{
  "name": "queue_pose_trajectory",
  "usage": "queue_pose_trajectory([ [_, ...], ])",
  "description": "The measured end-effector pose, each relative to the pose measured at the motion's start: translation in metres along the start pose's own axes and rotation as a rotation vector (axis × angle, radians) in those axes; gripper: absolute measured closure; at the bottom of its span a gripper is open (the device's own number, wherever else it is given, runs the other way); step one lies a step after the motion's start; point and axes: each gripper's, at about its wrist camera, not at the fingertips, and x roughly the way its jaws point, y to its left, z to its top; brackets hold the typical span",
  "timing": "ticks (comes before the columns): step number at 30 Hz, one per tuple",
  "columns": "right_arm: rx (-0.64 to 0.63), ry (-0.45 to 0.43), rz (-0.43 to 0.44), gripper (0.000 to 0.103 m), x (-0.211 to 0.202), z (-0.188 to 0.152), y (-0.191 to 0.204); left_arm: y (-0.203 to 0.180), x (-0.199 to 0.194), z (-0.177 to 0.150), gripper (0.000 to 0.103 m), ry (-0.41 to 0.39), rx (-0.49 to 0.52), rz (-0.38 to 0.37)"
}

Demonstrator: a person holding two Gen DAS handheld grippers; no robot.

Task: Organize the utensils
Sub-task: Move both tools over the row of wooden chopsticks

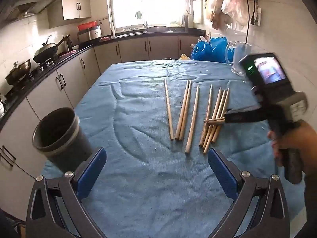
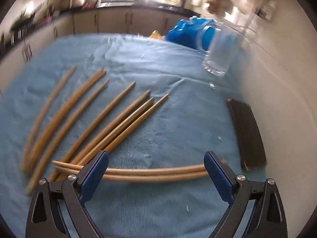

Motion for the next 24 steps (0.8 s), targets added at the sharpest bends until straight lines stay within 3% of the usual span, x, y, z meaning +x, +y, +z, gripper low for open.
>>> queue_pose_trajectory([
  [2,-0.034,0.017,-0.021,0.007,0.0,-0.007,0.007,0.005,-0.004,-0.001,0.001,-0.007,-0.008,-0.005],
  [5,-0.036,0.033,0.025,0.007,-0.01,-0.028,0.005,0.009,-0.008,0.0,0.001,-0.033,-0.016,-0.002],
  [7,-0.019,0.001,0.035,0.007,-0.025,-0.043,-0.003,0.012,-0.011,0.001,0.001,-0.048,-0.026,-0.005],
  [10,0.091,-0.116,0.067,0.006,-0.057,-0.061,-0.03,0.011,-0.014,0.0,0.001,-0.05,-0.035,-0.007],
  [15,0.326,-0.178,0.103,0.006,-0.087,-0.104,-0.083,0.005,-0.033,0.002,0.001,-0.108,-0.018,-0.012],
  [21,0.523,-0.232,0.101,0.006,-0.134,-0.163,-0.113,-0.008,-0.057,0.006,0.001,-0.21,0.018,-0.105],
  [24,0.556,-0.283,0.048,0.006,-0.171,-0.187,-0.125,-0.022,-0.062,0.012,0.001,-0.25,0.052,-0.151],
])
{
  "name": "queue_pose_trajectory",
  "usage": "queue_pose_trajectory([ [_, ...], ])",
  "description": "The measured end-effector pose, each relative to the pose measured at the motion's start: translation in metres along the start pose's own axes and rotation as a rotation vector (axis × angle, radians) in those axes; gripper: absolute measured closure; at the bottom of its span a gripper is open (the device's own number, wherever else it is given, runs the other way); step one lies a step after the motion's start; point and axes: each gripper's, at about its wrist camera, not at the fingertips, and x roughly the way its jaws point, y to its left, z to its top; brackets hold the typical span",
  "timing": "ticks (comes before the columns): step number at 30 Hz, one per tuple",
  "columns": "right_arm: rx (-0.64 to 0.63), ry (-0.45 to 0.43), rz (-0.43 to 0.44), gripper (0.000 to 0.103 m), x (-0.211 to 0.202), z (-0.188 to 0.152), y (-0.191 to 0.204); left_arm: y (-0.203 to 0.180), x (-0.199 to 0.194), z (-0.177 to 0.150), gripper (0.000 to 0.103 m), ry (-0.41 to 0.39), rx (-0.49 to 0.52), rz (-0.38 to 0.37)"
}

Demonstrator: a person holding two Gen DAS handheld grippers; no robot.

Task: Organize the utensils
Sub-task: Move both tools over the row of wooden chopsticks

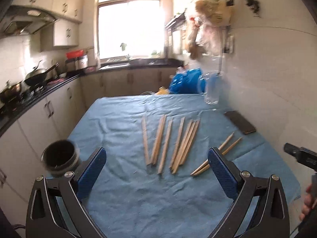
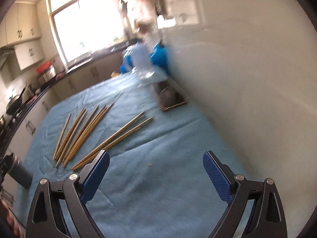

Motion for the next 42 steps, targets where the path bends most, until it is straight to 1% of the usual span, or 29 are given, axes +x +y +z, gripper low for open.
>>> queue_pose_trajectory([
  [1,0.006,-0.038,-0.039,0.006,-0.018,-0.001,-0.004,-0.005,-0.002,0.004,0.001,-0.018,0.006,-0.037],
  [3,0.021,-0.064,-0.082,0.006,-0.035,-0.001,-0.007,-0.01,-0.007,0.008,0.001,-0.061,0.006,-0.076],
  [5,0.021,-0.057,-0.112,0.006,-0.044,0.0,-0.01,-0.015,-0.013,0.01,0.001,-0.11,0.015,-0.1],
  [7,0.022,-0.058,-0.137,0.006,-0.049,0.0,-0.012,-0.019,-0.015,0.011,0.001,-0.134,0.025,-0.106],
  [10,0.029,-0.077,-0.16,0.006,-0.056,0.0,-0.012,-0.02,-0.013,0.01,0.001,-0.135,0.037,-0.129],
  [14,0.036,-0.089,-0.163,0.006,-0.059,-0.004,-0.012,-0.016,-0.006,0.007,0.001,-0.124,0.014,-0.122],
  [16,0.023,-0.082,-0.156,0.006,-0.053,-0.003,-0.007,-0.012,-0.001,0.005,0.001,-0.107,-0.007,-0.12],
  [20,-0.017,-0.108,-0.151,0.006,-0.046,0.0,0.002,-0.01,0.011,0.003,0.001,-0.08,-0.017,-0.106],
  [25,-0.002,-0.157,-0.159,0.005,-0.025,0.009,0.004,-0.008,0.02,0.004,0.001,-0.074,-0.008,-0.078],
  [28,0.017,-0.182,-0.134,0.005,-0.016,0.017,0.006,-0.003,0.023,0.006,0.001,-0.067,0.017,-0.028],
  [31,-0.012,-0.196,-0.125,0.005,-0.005,0.021,0.016,0.004,0.022,0.009,0.001,-0.051,0.051,0.037],
  [35,-0.013,-0.156,-0.078,0.004,0.02,0.028,0.027,0.018,0.022,0.014,0.001,-0.042,0.062,0.089],
  [38,0.022,-0.125,-0.043,0.004,0.045,0.039,0.032,0.023,0.035,0.021,0.001,-0.008,0.058,0.085],
  [42,0.07,-0.098,-0.004,0.004,0.078,0.054,0.04,0.019,0.073,0.04,0.001,0.058,0.081,0.073],
])
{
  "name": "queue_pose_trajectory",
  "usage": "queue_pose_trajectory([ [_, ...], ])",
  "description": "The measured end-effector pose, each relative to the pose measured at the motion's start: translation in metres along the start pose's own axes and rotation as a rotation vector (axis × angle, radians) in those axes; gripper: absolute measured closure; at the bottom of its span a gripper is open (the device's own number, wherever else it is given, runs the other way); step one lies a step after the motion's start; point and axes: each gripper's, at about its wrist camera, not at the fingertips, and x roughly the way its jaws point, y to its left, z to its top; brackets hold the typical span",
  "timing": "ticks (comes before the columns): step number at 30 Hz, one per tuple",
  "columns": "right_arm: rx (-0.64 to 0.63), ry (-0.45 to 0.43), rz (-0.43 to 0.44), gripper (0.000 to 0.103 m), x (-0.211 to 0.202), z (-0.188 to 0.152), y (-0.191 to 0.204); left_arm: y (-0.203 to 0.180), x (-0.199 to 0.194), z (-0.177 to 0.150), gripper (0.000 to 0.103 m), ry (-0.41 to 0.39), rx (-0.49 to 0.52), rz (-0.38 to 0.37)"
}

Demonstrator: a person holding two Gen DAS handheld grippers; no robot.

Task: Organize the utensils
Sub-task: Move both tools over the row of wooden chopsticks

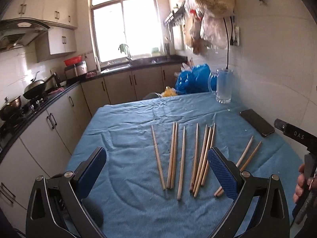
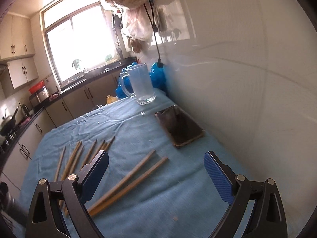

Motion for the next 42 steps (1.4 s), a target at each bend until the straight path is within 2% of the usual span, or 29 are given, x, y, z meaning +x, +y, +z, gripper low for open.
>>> queue_pose_trajectory([
  [4,0.019,0.058,-0.008,0.004,0.034,0.005,0.003,-0.007,0.036,0.018,0.001,0.092,0.017,-0.022],
  [7,0.036,0.131,-0.033,0.004,0.061,0.001,0.001,-0.01,0.053,0.03,0.001,0.13,0.01,-0.052],
  [10,0.053,0.166,-0.043,0.004,0.071,-0.003,0.0,-0.016,0.06,0.031,0.001,0.118,0.021,-0.065],
  [14,0.019,0.152,-0.061,0.005,0.059,-0.007,0.003,-0.028,0.059,0.02,0.001,0.064,0.033,-0.105],
  [17,-0.002,0.138,-0.096,0.005,0.026,-0.012,-0.006,-0.039,0.042,0.013,0.001,-0.017,0.038,-0.124],
  [20,-0.026,0.077,-0.155,0.004,-0.026,-0.021,-0.019,-0.048,0.019,0.01,0.001,-0.093,0.033,-0.18],
  [24,-0.049,0.043,-0.221,0.004,-0.093,-0.025,-0.034,-0.067,-0.011,0.006,0.001,-0.12,0.015,-0.258],
  [29,0.001,-0.059,-0.285,0.004,-0.165,-0.02,-0.062,-0.103,-0.042,0.006,0.001,-0.152,0.015,-0.296],
  [33,0.059,-0.091,-0.289,0.004,-0.198,-0.02,-0.083,-0.118,-0.069,0.006,0.001,-0.177,0.004,-0.318],
  [38,0.1,-0.121,-0.282,0.004,-0.224,-0.029,-0.103,-0.126,-0.096,0.004,0.001,-0.231,0.03,-0.283],
  [42,0.102,-0.128,-0.272,0.004,-0.238,-0.035,-0.108,-0.124,-0.111,0.002,0.001,-0.244,0.037,-0.282],
])
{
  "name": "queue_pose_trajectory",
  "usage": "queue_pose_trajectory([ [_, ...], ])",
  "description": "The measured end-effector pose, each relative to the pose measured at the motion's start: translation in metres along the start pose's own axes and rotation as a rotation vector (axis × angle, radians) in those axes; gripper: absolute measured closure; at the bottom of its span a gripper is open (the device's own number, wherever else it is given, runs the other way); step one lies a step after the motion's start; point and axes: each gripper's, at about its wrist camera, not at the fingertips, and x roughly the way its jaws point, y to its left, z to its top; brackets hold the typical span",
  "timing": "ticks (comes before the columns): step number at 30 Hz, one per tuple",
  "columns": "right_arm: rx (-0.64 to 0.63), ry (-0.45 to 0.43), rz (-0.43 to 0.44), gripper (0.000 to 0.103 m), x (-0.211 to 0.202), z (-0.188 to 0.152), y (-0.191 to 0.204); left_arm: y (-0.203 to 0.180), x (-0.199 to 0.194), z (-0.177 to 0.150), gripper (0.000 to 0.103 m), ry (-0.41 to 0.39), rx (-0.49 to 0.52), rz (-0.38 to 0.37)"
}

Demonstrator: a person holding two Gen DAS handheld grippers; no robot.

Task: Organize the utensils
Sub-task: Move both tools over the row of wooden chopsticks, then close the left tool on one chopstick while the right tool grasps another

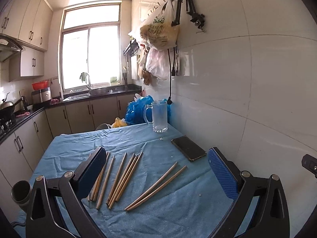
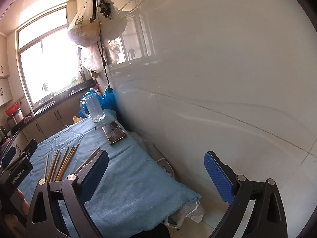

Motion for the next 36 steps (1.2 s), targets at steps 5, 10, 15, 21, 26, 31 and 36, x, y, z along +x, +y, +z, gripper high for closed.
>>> queue_pose_trajectory([
  [5,0.004,0.005,0.044,0.003,0.003,-0.004,0.007,0.014,-0.014,-0.004,0.001,-0.001,0.043,0.064],
  [10,-0.031,0.075,0.151,0.003,0.031,-0.013,0.037,0.055,-0.034,-0.005,0.001,-0.016,0.058,0.205],
  [15,-0.08,0.171,0.31,0.003,0.072,-0.012,0.084,0.097,-0.032,-0.001,0.001,0.033,0.077,0.348],
  [21,-0.097,0.277,0.473,0.004,0.14,0.003,0.142,0.134,0.027,0.008,0.001,0.205,-0.022,0.35],
  [26,-0.126,0.424,0.556,0.018,0.208,-0.003,0.188,0.158,0.111,0.013,0.004,0.375,-0.161,0.282],
  [31,-0.088,0.594,0.546,0.032,0.272,-0.016,0.199,0.174,0.189,0.009,0.016,0.506,-0.222,0.27],
  [36,-0.069,0.704,0.485,0.035,0.314,-0.027,0.198,0.208,0.248,-0.011,0.024,0.618,-0.364,0.299],
])
